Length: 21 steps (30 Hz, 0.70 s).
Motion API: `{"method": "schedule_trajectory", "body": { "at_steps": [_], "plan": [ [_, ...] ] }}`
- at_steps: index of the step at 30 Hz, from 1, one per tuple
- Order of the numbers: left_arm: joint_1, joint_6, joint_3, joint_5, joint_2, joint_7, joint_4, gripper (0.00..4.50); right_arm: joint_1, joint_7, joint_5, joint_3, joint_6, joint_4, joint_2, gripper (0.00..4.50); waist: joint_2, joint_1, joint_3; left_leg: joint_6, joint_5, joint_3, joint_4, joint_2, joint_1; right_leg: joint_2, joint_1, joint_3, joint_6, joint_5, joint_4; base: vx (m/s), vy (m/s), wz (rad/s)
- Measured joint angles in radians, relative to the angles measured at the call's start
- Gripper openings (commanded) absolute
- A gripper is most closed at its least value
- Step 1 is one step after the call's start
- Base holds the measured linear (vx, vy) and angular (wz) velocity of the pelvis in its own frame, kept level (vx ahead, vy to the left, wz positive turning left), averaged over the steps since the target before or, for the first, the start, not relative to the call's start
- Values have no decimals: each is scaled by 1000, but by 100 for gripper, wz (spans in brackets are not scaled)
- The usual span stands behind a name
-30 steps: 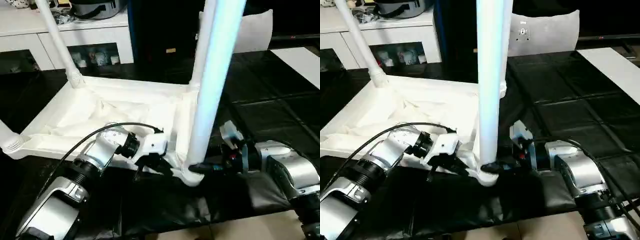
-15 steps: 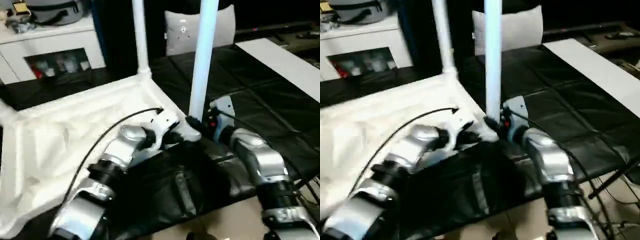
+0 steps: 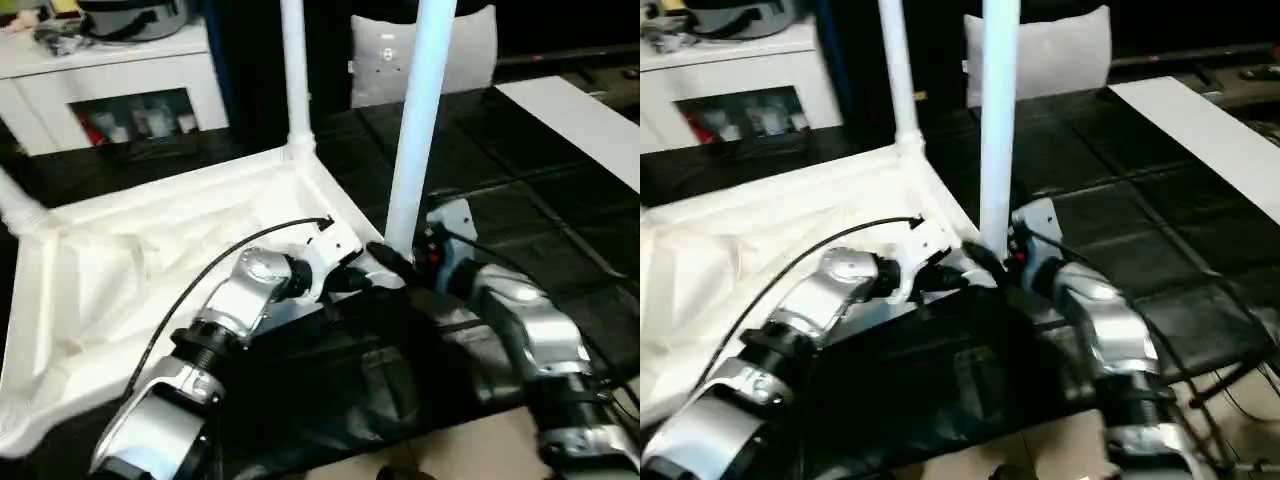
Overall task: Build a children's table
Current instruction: Rotate leg to tighten
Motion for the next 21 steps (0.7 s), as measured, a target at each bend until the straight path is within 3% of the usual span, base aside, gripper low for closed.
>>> {"method": "schedule_trajectory", "body": {
  "at_steps": [5,14,15,21],
  "plan": [
    [2,-83,-28,-5,77,-134,2,0,10,157,25,25,-1,-22,-89,434,0,16,0,0,0,0,1,0,0,0,2,0,0,0,0,0,0,0],
    [14,-214,-95,-27,171,-391,-5,0,29,390,49,99,-35,-36,-167,434,0,59,0,0,0,2,2,0,3,-1,6,1,0,0,0,0,0,0],
    [14,-220,-101,-27,174,-405,-7,0,29,407,57,104,-31,-36,-170,410,-1,62,0,0,0,2,2,0,4,-1,6,1,0,0,0,0,0,0],
    [13,-250,-122,-28,173,-457,-10,0,29,501,93,130,11,-37,-180,363,-1,65,0,0,0,2,2,0,4,-2,7,1,1,-1,0,0,0,0]
  ]
}}
